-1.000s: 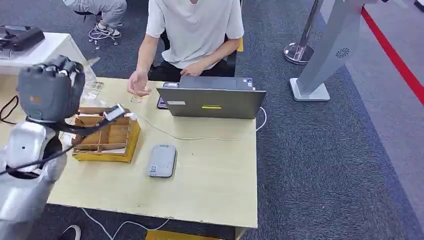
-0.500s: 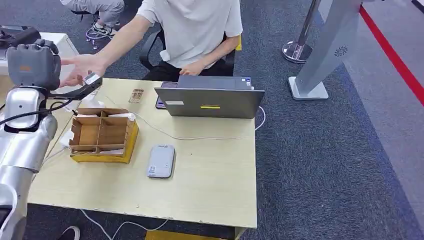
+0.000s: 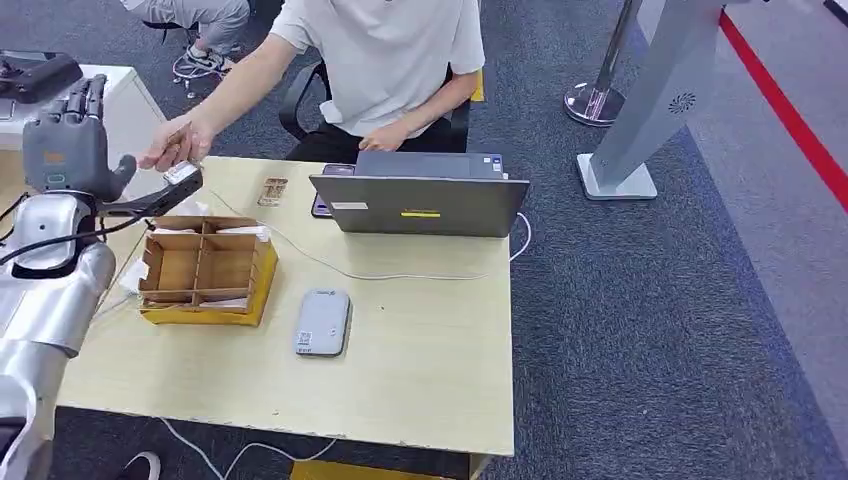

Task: Pass the card to the sensor for recognition and then transmit it.

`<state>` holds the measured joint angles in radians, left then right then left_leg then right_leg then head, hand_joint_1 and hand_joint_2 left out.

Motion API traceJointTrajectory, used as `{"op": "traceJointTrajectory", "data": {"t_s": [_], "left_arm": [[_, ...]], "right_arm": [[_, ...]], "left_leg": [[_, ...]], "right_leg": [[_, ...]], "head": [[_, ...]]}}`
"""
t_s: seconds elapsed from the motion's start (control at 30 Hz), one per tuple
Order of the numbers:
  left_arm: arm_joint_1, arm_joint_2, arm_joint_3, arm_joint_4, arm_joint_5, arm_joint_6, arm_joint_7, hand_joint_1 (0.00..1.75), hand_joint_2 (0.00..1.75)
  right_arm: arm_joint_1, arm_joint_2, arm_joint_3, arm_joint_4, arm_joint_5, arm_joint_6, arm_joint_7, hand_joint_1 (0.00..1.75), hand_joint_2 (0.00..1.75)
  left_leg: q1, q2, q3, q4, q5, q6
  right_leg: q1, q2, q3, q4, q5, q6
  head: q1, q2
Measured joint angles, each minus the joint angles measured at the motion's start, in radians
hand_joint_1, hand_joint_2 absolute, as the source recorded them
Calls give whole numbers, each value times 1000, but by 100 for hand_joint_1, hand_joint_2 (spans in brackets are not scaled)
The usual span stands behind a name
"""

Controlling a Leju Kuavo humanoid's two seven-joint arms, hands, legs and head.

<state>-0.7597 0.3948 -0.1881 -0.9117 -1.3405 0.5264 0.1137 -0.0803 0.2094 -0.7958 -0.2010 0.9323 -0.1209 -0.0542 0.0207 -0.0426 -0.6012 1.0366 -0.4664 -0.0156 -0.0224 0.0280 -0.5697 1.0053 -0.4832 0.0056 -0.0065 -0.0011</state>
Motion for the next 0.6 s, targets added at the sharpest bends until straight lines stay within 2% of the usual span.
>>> {"op": "traceJointTrajectory", "data": {"t_s": [0.13, 0.2, 0.3, 0.47, 0.53, 0.6], "left_arm": [[5, 0, 1, 0, 4, 0, -1, 0, 175], [23, 0, 9, 0, 29, 8, -24, 0, 175], [67, 24, 18, -21, 54, 27, -40, 0, 175], [177, 139, 96, -54, 127, 40, -56, 0, 175], [268, 221, 156, -68, 176, 56, -79, 0, 175], [387, 315, 269, -81, 252, 60, -115, 0, 175]], "right_arm": [[0, 0, 0, 0, 0, -1, 0, 0, 0], [0, 0, 0, 0, -4, -2, -1, 0, 0], [1, 0, 0, 0, -9, -2, -6, 0, 0], [13, 0, -5, 0, -21, -1, -11, 0, 0], [13, -1, -10, 0, -24, 0, -11, 0, 0], [18, 0, -19, 0, -26, 2, -8, 0, 0]], "left_leg": [[0, 0, 0, 0, 0, 0], [0, 0, 0, 0, 0, 0], [0, 1, 0, -1, 0, 0], [0, 8, 0, -2, -1, -2], [0, 13, 1, -4, -4, -5], [0, 23, 4, -5, -8, -8]], "right_leg": [[0, 0, 0, 0, 0, 0], [0, 0, 0, 0, 0, 0], [0, 1, 0, 0, 0, 0], [0, 9, -3, 2, 0, -1], [0, 14, -4, 4, -2, -4], [0, 25, -3, 5, -3, -6]], "head": [[0, 0], [0, 0], [0, 0], [0, 0], [5, 0], [0, 0]]}}
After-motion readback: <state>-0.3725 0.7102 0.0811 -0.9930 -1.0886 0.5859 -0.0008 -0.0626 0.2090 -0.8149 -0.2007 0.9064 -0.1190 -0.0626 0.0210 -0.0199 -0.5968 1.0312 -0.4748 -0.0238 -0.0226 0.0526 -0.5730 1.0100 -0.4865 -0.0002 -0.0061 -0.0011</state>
